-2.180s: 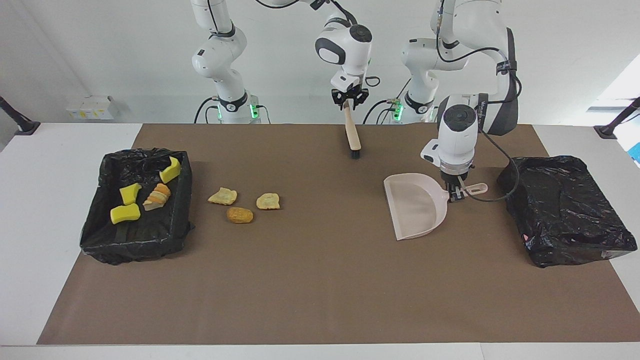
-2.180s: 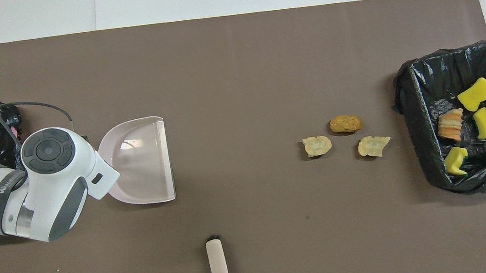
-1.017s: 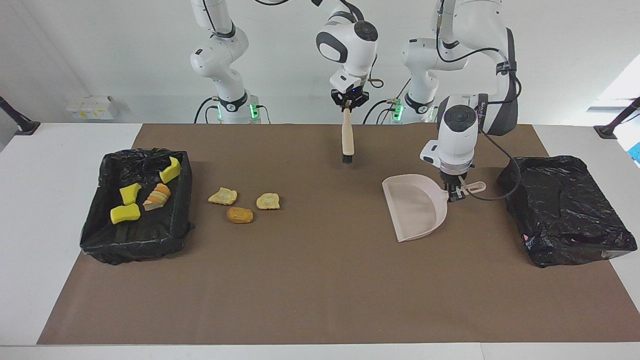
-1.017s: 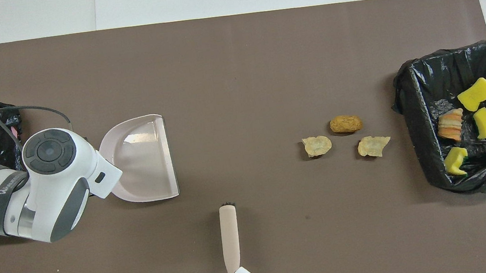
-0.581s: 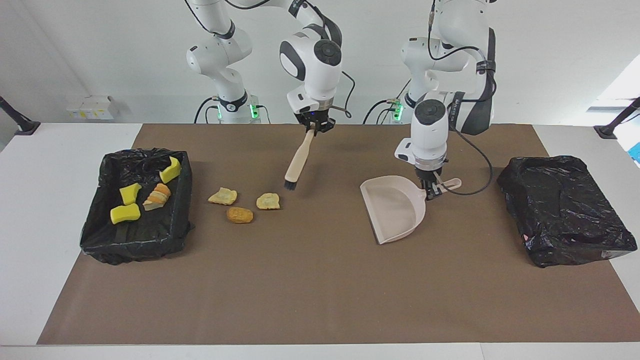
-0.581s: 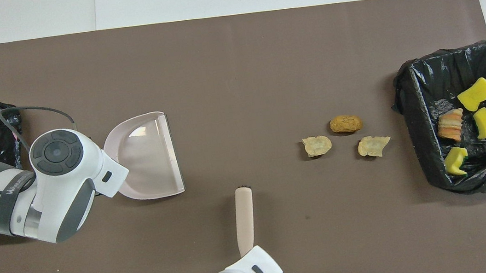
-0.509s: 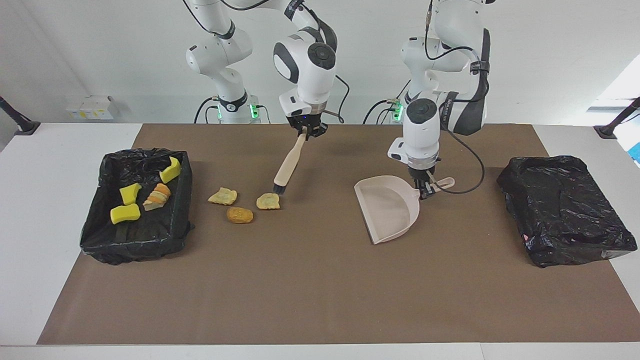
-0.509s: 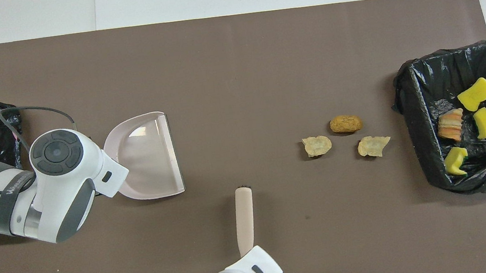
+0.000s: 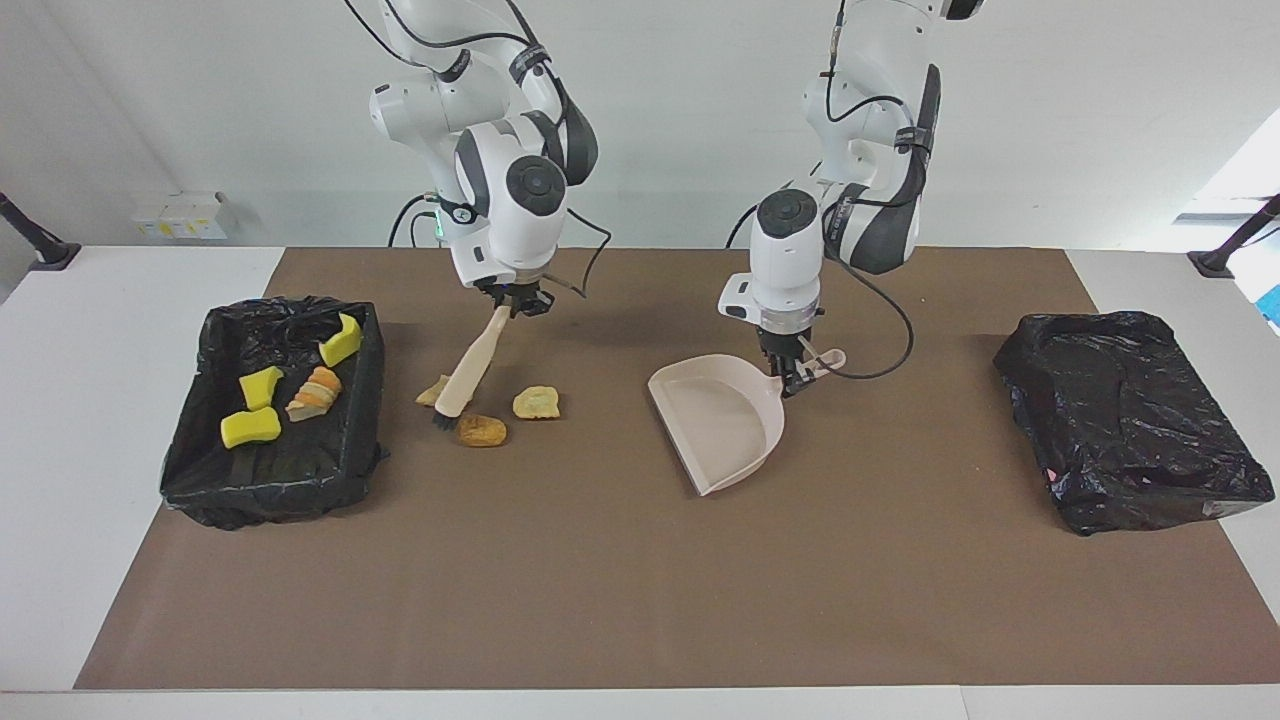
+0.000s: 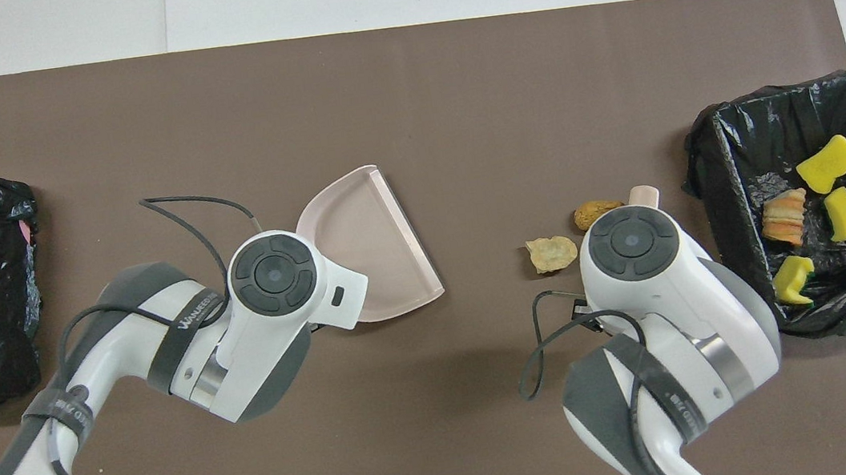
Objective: Sweep and dump trash in bin
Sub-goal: 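Sweep the tan chunks toward the dustpan with the right gripper's brush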
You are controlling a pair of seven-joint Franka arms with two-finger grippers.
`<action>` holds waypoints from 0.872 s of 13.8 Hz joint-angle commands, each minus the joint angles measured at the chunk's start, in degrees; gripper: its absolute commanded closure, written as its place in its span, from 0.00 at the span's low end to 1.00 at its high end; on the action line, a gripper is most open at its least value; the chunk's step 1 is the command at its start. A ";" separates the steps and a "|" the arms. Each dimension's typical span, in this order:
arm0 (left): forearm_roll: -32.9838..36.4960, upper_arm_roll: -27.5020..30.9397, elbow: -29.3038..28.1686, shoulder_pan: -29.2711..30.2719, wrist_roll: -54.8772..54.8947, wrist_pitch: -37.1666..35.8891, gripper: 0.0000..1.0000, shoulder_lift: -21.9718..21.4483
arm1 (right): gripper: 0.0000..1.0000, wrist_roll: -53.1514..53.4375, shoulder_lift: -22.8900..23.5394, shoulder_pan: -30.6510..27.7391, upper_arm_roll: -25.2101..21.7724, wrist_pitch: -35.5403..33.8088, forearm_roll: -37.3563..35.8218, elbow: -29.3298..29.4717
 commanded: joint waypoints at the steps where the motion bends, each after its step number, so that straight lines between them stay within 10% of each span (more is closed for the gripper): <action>1: -0.73 0.87 9.15 -1.87 -1.84 -6.77 1.00 6.34 | 1.00 -5.53 -3.75 -2.80 1.04 -0.11 -2.65 -4.33; 12: 9.37 0.96 9.00 -9.09 -2.19 -19.54 1.00 6.36 | 1.00 -22.25 -14.32 -11.95 0.95 9.64 -2.66 -19.64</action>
